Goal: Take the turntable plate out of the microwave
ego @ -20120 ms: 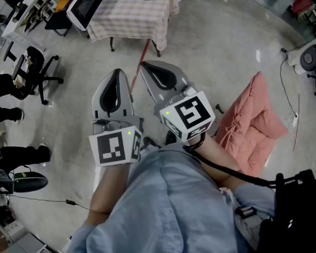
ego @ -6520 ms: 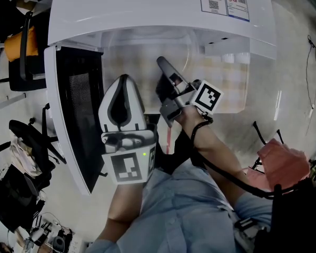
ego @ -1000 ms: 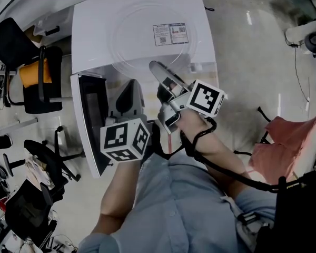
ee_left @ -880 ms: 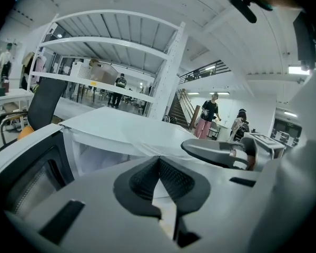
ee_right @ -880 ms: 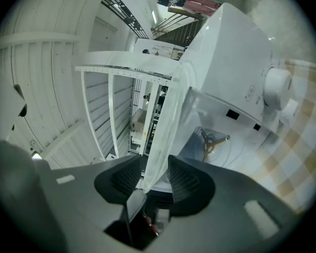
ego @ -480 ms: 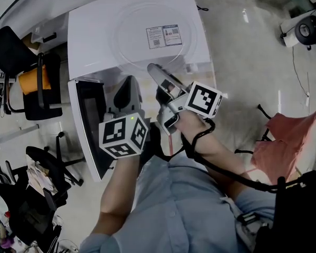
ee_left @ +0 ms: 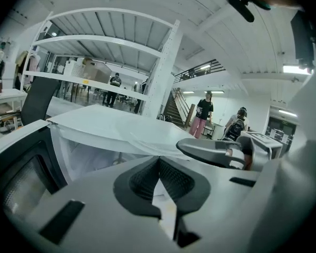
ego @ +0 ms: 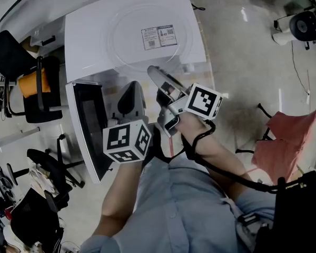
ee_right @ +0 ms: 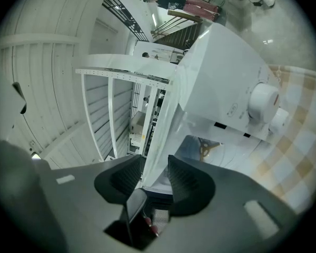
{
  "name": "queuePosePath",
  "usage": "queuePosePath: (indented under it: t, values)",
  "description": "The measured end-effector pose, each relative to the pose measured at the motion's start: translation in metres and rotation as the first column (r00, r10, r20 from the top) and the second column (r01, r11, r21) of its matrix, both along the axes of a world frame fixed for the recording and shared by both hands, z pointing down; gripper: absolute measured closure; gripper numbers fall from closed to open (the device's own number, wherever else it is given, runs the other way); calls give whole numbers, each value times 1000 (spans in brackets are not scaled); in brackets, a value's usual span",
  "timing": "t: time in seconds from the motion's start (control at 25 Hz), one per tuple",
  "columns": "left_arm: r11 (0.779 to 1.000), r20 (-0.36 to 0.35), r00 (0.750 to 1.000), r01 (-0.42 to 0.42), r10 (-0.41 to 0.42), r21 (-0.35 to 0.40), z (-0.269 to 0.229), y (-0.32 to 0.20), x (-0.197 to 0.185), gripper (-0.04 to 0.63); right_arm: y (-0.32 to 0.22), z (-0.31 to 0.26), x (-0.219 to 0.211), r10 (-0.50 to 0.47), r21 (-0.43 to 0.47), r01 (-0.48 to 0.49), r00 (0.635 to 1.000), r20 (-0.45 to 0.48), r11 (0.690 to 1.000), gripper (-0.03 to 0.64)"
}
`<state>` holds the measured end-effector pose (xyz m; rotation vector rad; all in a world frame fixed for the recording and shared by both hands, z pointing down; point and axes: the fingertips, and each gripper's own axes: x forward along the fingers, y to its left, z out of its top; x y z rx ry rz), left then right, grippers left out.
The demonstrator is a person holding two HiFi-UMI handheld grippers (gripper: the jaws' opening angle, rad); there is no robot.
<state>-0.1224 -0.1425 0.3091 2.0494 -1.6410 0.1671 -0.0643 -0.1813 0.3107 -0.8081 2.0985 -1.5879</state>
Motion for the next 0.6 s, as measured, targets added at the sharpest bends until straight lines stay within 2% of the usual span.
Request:
queuePosePath:
  t: [0.36,0.6]
  values:
    - [1000,2,1000,5,-5,-14,5,25,15,588,27,4,16,-18,-22,18,1000,-11,1000,463]
    - [999,10,1000,19,-20,38,-10,46,28,588,64,-5,31,-66,7,67,997,-46,998,463]
